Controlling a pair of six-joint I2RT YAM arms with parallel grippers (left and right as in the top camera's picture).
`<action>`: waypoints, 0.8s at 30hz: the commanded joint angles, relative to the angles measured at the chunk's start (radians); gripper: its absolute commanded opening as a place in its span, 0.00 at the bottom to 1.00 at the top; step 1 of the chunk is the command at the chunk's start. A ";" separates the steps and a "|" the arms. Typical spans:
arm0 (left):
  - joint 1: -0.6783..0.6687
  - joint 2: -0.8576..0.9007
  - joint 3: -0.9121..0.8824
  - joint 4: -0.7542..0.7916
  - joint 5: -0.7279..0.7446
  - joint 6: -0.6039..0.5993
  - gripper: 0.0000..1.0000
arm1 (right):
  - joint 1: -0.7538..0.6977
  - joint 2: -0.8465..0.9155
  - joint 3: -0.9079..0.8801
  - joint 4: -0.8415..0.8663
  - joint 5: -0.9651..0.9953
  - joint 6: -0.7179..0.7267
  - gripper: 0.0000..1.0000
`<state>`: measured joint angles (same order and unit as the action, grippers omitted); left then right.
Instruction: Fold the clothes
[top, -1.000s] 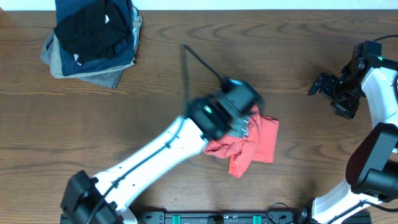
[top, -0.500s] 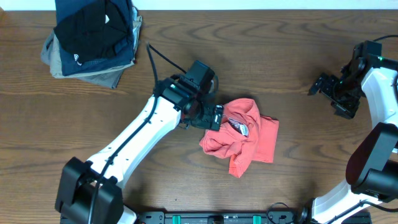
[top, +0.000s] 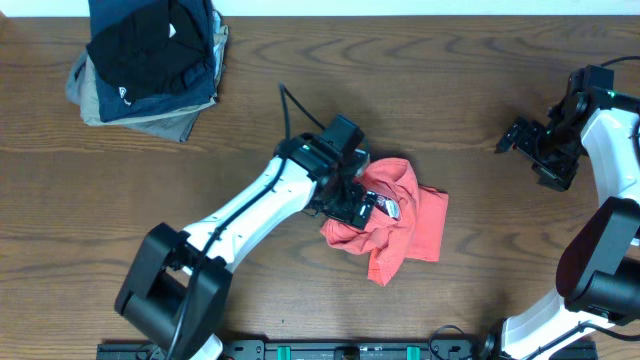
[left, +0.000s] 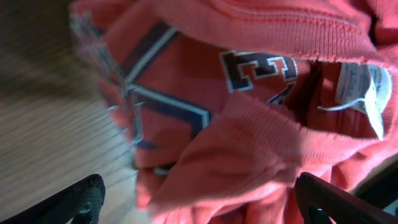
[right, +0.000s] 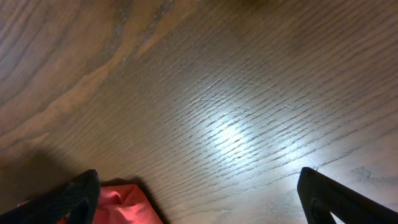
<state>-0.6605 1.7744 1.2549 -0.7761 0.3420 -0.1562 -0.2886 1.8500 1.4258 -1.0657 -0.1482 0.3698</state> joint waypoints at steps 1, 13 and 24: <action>-0.032 0.016 -0.006 0.000 0.017 0.028 0.91 | 0.001 -0.010 0.013 0.000 0.003 -0.016 0.99; -0.100 -0.027 -0.002 -0.003 0.017 -0.007 0.41 | 0.001 -0.010 0.013 -0.001 0.003 -0.016 0.99; -0.145 -0.077 -0.002 0.029 0.021 -0.053 0.31 | 0.001 -0.010 0.013 -0.001 0.003 -0.016 0.99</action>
<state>-0.7849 1.7176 1.2533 -0.7555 0.3573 -0.1833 -0.2886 1.8500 1.4258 -1.0657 -0.1482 0.3695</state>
